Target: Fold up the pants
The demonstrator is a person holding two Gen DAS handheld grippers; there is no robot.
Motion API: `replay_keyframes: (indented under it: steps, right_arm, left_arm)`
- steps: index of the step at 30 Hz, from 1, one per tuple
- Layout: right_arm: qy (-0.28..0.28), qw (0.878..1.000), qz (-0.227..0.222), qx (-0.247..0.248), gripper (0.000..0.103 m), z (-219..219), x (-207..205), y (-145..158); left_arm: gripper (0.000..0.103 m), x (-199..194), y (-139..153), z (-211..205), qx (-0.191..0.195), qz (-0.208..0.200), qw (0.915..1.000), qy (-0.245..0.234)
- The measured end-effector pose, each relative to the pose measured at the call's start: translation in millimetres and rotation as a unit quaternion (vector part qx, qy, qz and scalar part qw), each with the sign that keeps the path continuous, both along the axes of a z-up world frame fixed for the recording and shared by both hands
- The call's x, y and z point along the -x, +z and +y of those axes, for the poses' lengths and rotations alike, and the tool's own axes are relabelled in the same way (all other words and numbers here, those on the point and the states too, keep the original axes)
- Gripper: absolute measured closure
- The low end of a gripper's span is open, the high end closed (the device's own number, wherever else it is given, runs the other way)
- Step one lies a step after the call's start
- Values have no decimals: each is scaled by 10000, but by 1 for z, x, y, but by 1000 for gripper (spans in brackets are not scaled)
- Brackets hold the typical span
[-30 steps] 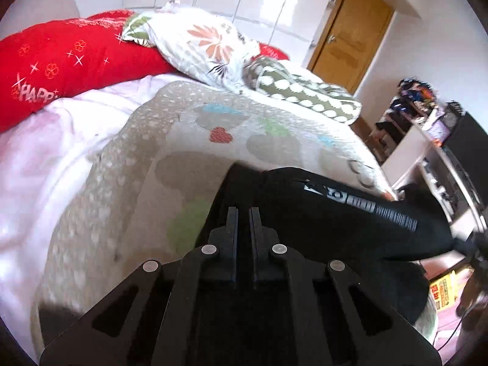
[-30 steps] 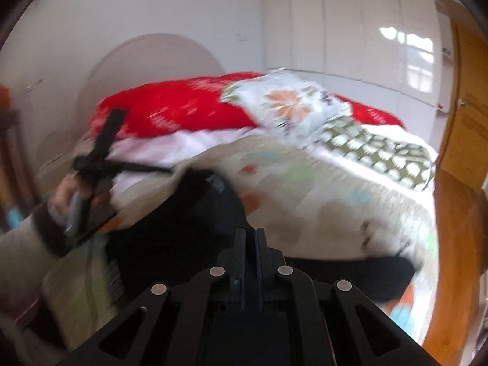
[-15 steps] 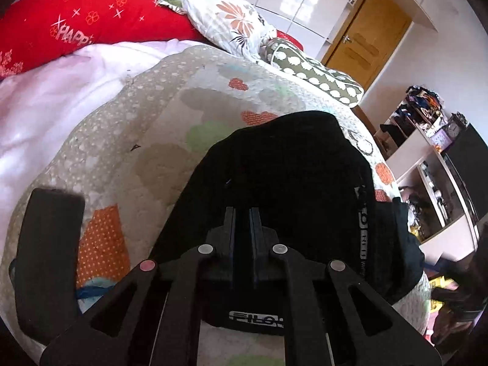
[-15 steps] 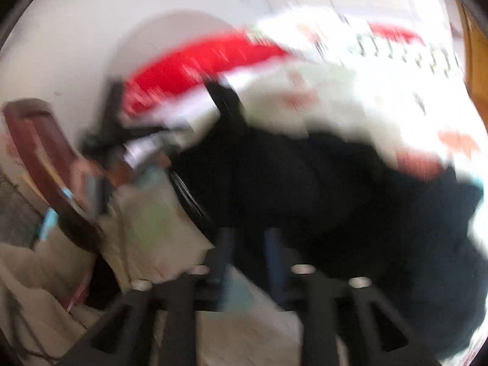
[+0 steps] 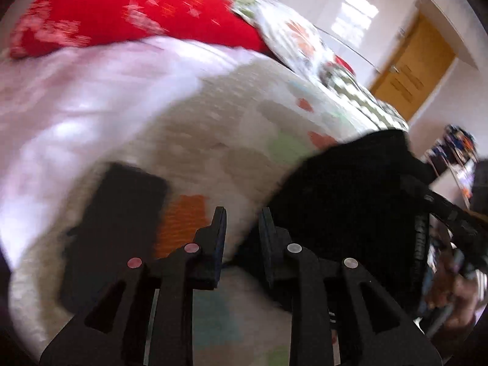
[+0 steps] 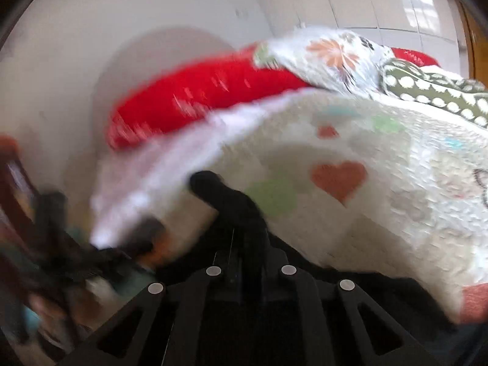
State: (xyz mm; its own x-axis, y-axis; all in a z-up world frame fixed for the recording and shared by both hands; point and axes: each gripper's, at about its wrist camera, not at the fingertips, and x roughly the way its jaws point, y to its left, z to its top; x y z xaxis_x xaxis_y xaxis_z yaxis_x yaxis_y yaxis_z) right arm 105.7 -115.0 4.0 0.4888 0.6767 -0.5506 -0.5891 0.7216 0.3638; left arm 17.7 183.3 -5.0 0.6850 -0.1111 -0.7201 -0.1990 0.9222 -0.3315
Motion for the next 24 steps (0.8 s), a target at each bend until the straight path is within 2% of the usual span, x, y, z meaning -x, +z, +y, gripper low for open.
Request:
replay_keyframes:
  steps: [2,3,4,6,8,9,11,14,17,19,21,24]
  right_arm:
    - [61,9996,-31,-281,95,6,14,6]
    - [227,9991,74,-344,95,18,21,1]
    - [383,9986,197,-299,95,32,25,-5]
    - [665,9966,493,10,93,71,34,-36]
    - [666,9925,945,385,86,102,34,-75]
    - [630,9905,1116,507,86,109,34,-89]
    - [611,9931,985,186,85,97,39,-86]
    - [598,9902,1260,-59,75,56,46,-71]
    - [-215,9940,1049,-232,74,-24,57,-50]
    - [-1053,9910,827,-13,74,-81,67,-40]
    - [-2056,9759,670,309,71,-144,74,-34]
    - [-2974,9461,838,968,69,-200,63,-42]
  left_arm:
    - [78,11,9,14,108,-213,9996,169]
    - [67,16,14,19,185,-318,9991,222]
    - [61,19,18,22,215,-384,9986,279]
    - [60,23,25,22,161,-511,9980,342]
    - [60,20,27,13,-3,-484,9986,232]
    - [60,17,26,7,-88,-419,9990,161]
    - [60,10,23,-6,-216,-342,9992,-23]
    - [57,-1,14,-34,-276,-202,9988,-337]
    - [57,-11,6,-62,-349,-100,9975,-602]
    - [57,-19,0,-82,-499,-27,9960,-738]
    - [57,-25,-8,-99,-664,25,9943,-835]
    - [57,-34,-21,-116,-699,178,9929,-944]
